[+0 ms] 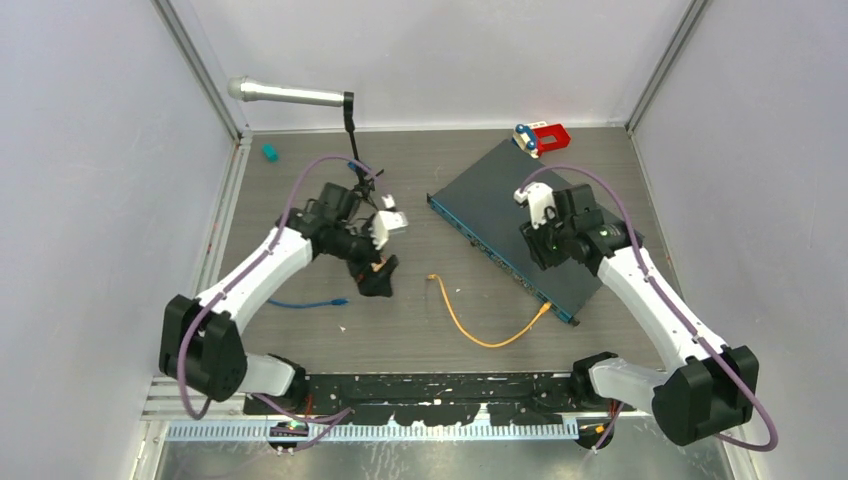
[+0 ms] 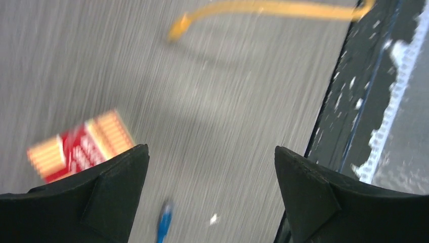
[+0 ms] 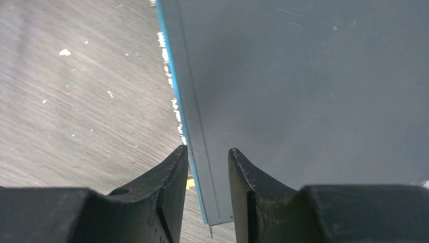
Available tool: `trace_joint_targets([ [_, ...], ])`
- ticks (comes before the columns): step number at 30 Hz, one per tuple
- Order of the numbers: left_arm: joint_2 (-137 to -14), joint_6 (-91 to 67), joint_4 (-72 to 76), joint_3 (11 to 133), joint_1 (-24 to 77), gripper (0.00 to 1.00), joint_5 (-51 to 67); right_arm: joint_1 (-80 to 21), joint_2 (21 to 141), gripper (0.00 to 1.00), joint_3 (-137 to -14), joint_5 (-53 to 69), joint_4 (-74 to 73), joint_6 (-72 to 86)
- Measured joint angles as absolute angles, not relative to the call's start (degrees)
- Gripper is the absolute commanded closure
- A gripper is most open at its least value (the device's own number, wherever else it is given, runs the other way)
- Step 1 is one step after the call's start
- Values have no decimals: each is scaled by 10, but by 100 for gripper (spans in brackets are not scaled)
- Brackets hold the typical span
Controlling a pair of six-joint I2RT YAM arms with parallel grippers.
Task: Pull the plug from the switch port
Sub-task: Place the connector at the center of the board, then pull the connector from the switch port.
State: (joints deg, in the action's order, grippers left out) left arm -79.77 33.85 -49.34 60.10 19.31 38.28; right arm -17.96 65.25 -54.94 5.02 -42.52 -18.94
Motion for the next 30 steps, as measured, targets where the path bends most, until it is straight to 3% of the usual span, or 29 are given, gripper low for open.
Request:
trace_joint_targets([
  [6,-817,143,-326,648,330,10,383,-116,653,60,-550,52,-425,-161],
  [15,-1051,-79,-162,756,454,17,378,-46,653,60,-550,46,-425,-130],
  [20,-1132,-193,-84,757,506,21,381,-4,655,60,-550,47,-425,-118],
  [26,-1184,-300,18,757,536,36,376,27,656,60,-550,57,-425,-117],
  [30,-1217,-373,115,750,547,41,371,32,656,60,-550,66,-425,-117],
])
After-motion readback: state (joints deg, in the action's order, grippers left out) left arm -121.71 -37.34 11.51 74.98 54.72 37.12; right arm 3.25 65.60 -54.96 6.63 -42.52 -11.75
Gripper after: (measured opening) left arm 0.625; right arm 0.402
